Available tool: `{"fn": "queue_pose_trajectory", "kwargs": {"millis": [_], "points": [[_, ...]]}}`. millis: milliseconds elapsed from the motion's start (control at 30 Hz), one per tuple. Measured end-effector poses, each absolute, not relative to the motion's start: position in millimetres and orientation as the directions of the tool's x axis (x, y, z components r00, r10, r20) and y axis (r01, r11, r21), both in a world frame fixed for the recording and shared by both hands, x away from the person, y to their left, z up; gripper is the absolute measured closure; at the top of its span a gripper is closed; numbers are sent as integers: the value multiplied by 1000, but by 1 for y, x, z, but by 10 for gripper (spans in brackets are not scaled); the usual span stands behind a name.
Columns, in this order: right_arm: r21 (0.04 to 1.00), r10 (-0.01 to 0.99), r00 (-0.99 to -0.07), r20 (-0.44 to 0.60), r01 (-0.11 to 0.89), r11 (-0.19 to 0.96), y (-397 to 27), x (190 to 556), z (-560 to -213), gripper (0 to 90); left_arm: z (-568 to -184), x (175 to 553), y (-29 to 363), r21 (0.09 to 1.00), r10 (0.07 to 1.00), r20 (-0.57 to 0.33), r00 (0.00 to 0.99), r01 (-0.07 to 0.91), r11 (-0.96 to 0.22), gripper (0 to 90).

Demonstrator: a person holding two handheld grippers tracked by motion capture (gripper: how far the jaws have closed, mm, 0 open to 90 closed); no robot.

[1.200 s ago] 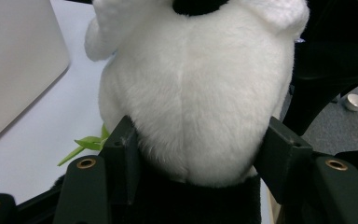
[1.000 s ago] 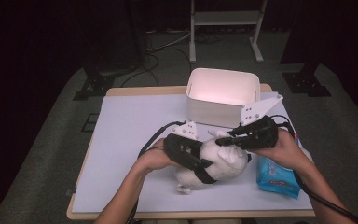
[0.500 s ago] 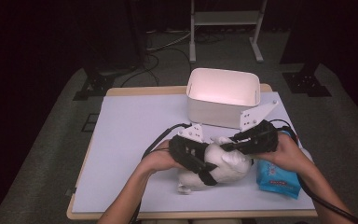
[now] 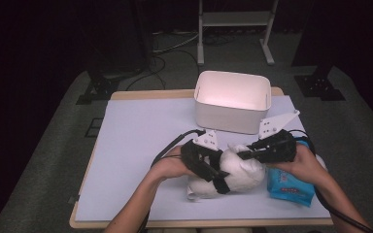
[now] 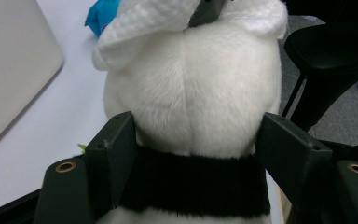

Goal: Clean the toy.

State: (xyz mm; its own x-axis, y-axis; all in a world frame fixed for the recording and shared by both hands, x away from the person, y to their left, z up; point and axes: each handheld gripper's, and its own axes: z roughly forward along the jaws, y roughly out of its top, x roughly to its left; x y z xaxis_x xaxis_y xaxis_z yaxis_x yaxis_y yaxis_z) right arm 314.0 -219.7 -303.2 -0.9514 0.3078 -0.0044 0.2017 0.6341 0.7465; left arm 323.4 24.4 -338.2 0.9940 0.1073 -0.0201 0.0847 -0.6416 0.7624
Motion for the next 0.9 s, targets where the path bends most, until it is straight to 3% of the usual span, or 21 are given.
{"fn": "queue_pose_trajectory", "kwargs": {"millis": [167,900], "points": [[747,330,-944,4,222,626,-225,315,-309,814,-338,320,36,737,150,12,989,93,-669,234],[724,388,-921,44,297,623,-241,320,-336,821,-351,318,69,753,208,2,978,136,-644,200]]}}
